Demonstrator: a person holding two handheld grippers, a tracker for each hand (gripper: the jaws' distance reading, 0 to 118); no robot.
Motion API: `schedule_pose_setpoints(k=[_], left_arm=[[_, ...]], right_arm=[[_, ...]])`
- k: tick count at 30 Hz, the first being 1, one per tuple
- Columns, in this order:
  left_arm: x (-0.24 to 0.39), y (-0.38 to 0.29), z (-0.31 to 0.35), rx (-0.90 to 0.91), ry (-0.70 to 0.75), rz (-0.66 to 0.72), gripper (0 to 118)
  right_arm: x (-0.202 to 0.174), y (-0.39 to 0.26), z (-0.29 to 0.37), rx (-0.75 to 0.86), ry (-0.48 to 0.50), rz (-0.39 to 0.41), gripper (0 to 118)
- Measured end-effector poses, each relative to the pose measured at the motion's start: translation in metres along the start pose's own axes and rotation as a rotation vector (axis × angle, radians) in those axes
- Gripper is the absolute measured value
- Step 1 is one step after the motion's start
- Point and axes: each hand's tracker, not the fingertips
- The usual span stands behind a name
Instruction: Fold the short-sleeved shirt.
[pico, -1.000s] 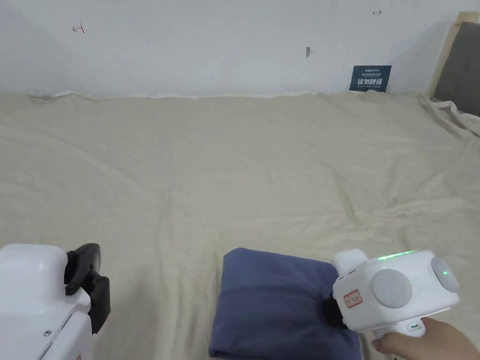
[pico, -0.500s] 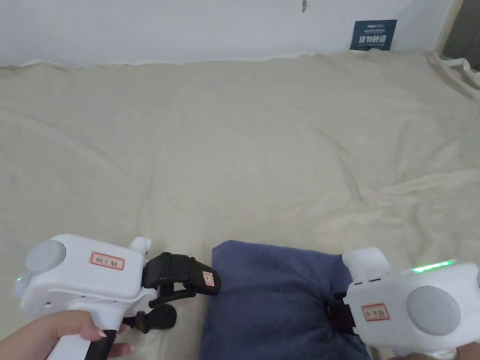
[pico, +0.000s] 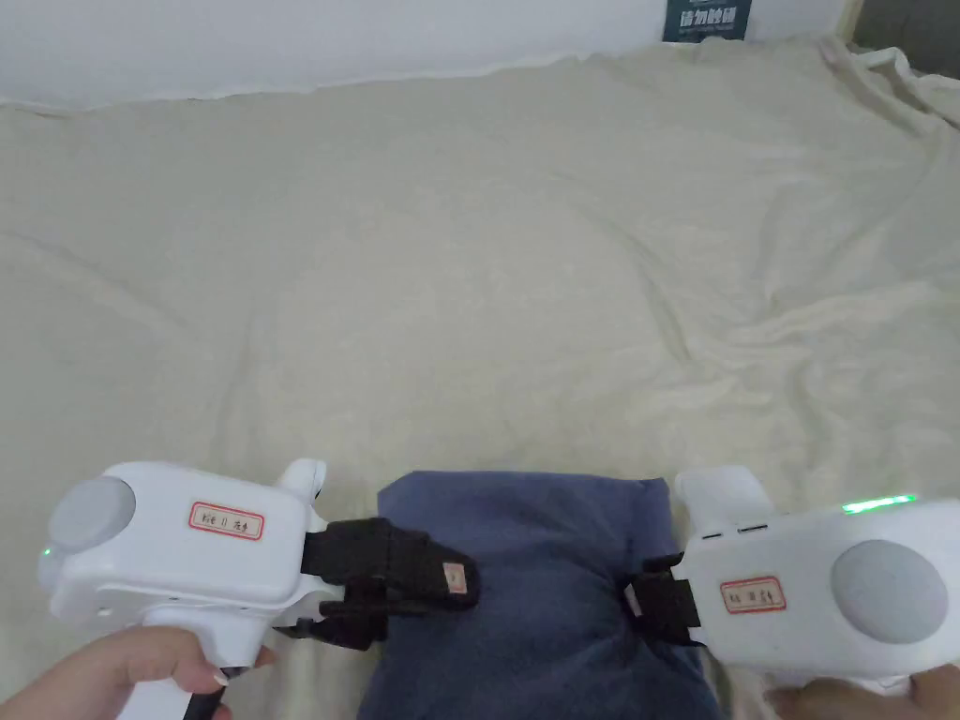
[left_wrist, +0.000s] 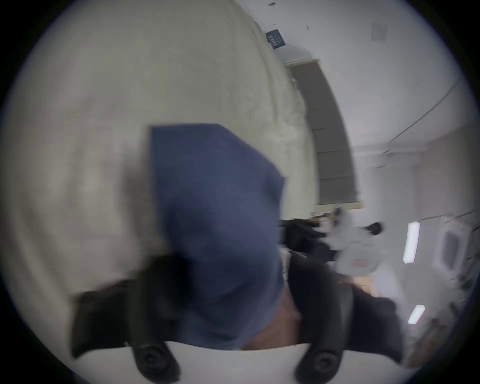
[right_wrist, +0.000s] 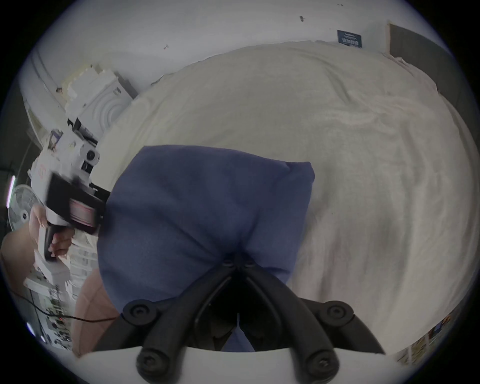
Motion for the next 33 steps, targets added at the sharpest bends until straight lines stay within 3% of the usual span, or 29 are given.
schedule_pose_setpoints(k=[1, 2, 3, 4, 7, 11, 15, 19, 23, 27, 33], left_arm=[[-0.003, 0.002, 0.000, 0.006, 0.123, -0.016, 33], [-0.006, 0.001, -0.003, -0.017, 0.106, 0.028, 26], [-0.005, 0.001, -0.004, -0.008, 0.000, 0.107, 26], [0.001, 0.003, -0.008, -0.011, 0.042, 0.125, 26], [0.022, 0.002, -0.012, -0.016, 0.147, -0.034, 26], [0.022, 0.003, -0.005, 0.005, 0.179, -0.006, 25], [0.044, -0.003, 0.011, 0.042, 0.265, -0.111, 22], [0.061, -0.006, 0.044, 0.087, 0.326, -0.187, 21], [0.048, -0.008, 0.105, 0.148, 0.432, -0.161, 21], [0.003, -0.019, 0.202, 0.203, 0.620, -0.114, 21], [-0.113, -0.026, 0.352, 0.212, 1.084, 0.038, 21]], right_arm=[[0.003, 0.000, 0.000, 0.004, 0.018, -0.027, 0], [0.005, 0.000, 0.001, 0.012, 0.071, -0.057, 0], [0.007, 0.000, 0.001, 0.003, 0.035, -0.074, 0], [0.008, 0.000, 0.000, 0.005, 0.052, -0.091, 0], [0.009, -0.003, 0.002, 0.015, 0.056, -0.106, 0], [0.005, -0.008, 0.014, 0.057, 0.050, -0.107, 0], [0.005, -0.018, 0.040, 0.120, 0.045, -0.120, 0], [0.002, -0.023, 0.061, 0.175, -0.014, -0.086, 0], [-0.009, -0.020, 0.065, 0.187, -0.024, -0.073, 0], [-0.031, -0.011, 0.053, 0.159, 0.003, -0.067, 0], [-0.086, 0.002, 0.030, 0.095, 0.041, -0.029, 0]])
